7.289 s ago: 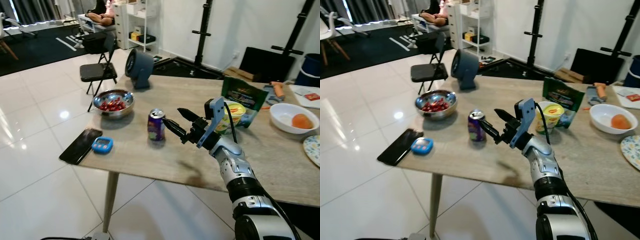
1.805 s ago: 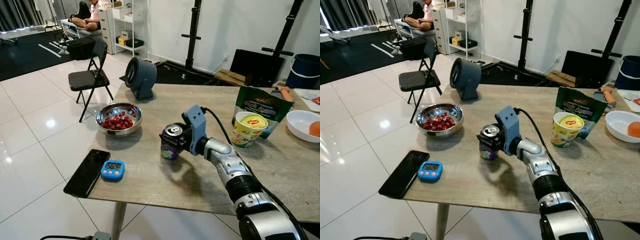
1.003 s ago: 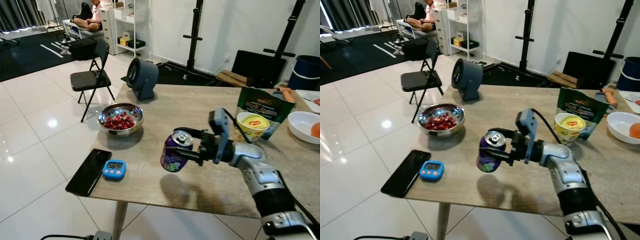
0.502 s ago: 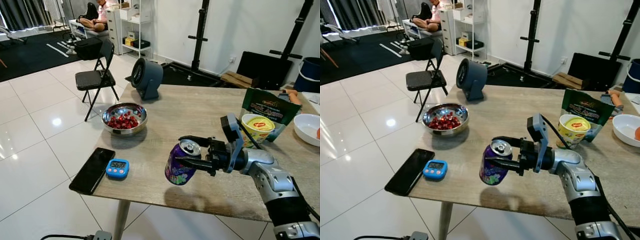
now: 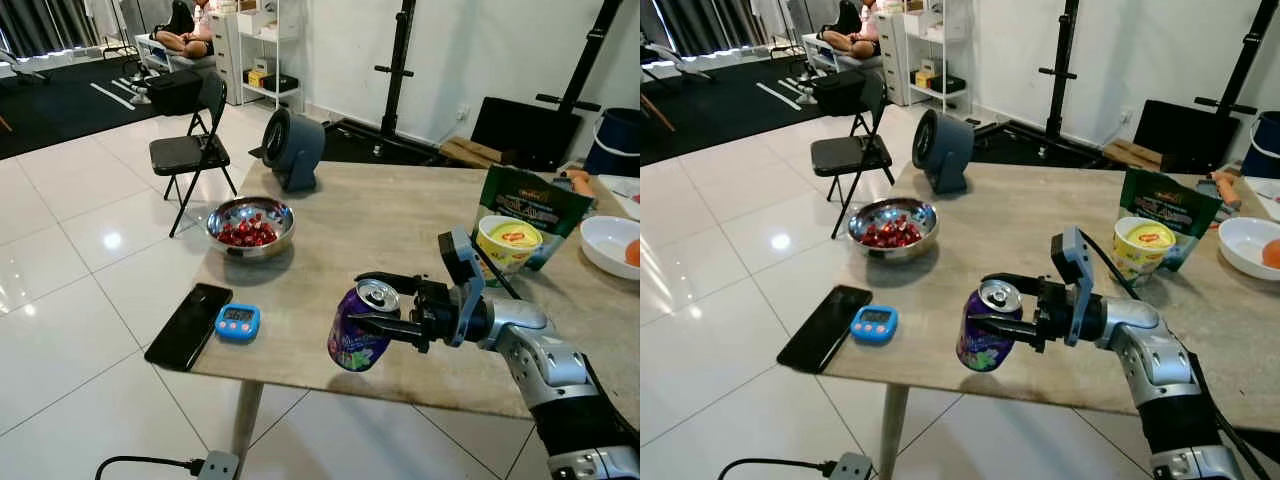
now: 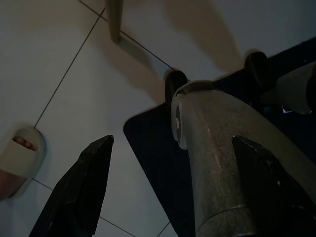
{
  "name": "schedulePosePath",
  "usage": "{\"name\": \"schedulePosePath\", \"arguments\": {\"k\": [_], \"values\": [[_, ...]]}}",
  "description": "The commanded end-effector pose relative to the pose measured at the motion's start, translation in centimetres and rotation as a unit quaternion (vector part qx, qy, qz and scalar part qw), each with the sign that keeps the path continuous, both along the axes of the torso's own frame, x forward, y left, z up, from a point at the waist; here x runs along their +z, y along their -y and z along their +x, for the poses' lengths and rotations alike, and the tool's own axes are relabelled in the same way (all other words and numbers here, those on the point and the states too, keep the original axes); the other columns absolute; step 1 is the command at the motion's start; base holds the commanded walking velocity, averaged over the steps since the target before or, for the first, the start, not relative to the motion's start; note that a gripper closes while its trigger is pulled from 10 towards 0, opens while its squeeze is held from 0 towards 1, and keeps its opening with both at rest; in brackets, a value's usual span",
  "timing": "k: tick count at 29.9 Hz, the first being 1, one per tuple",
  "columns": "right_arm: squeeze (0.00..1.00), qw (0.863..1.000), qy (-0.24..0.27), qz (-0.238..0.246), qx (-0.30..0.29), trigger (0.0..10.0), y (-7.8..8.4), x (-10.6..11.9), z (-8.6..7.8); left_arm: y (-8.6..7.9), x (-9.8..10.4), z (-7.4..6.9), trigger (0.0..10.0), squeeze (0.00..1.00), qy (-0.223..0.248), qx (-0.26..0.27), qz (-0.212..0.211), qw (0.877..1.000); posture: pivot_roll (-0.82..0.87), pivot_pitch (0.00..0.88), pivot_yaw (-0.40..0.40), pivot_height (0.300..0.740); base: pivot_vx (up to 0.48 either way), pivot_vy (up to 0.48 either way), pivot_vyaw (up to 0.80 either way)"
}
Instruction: Restocking fridge
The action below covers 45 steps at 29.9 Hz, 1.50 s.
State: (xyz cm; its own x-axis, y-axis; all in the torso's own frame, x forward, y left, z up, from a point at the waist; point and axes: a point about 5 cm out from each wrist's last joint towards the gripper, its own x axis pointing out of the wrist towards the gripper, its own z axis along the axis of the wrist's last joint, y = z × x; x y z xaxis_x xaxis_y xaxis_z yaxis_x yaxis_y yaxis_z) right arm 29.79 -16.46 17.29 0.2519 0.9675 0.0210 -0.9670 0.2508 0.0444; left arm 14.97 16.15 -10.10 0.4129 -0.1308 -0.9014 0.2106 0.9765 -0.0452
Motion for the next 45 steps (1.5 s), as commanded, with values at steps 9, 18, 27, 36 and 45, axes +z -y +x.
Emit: {"name": "schedulePosePath", "arguments": {"k": [9,18,27,36,45], "values": [[0.00,1.000,-0.004,-0.021,-0.011,10.0,-0.1,-0.5,0.0,0.6,-0.3,-0.7,10.0,0.00,-0.016,-0.007,0.002,1.000,-0.03,0.000,0.005,0.740,-0.378,0.000,0.00],[0.00,0.997,-0.011,-0.068,-0.042,10.0,0.4,-1.8,0.4,2.2,-0.1,0.0,10.0,0.00,-0.008,-0.010,-0.008,1.000,-0.03,0.000,0.005,0.740,-0.375,0.000,0.00],[0.00,0.976,-0.025,-0.148,-0.159,10.0,2.5,-4.3,2.0,2.0,-0.1,-0.1,10.0,0.00,-0.007,-0.002,-0.010,1.000,-0.04,0.000,0.004,0.740,-0.202,0.000,0.00],[0.00,0.903,-0.114,-0.227,-0.347,10.0,6.2,-10.6,2.0,1.8,-0.1,-0.1,10.0,0.00,-0.008,-0.004,-0.009,1.000,-0.04,0.000,0.005,0.740,0.000,0.000,0.00],[0.00,0.790,-0.234,-0.252,-0.508,10.0,8.3,-17.4,-2.2,1.6,-0.1,-0.1,10.0,0.00,-0.008,-0.008,-0.007,1.000,-0.04,0.000,0.007,0.740,0.000,0.000,0.00]]}}
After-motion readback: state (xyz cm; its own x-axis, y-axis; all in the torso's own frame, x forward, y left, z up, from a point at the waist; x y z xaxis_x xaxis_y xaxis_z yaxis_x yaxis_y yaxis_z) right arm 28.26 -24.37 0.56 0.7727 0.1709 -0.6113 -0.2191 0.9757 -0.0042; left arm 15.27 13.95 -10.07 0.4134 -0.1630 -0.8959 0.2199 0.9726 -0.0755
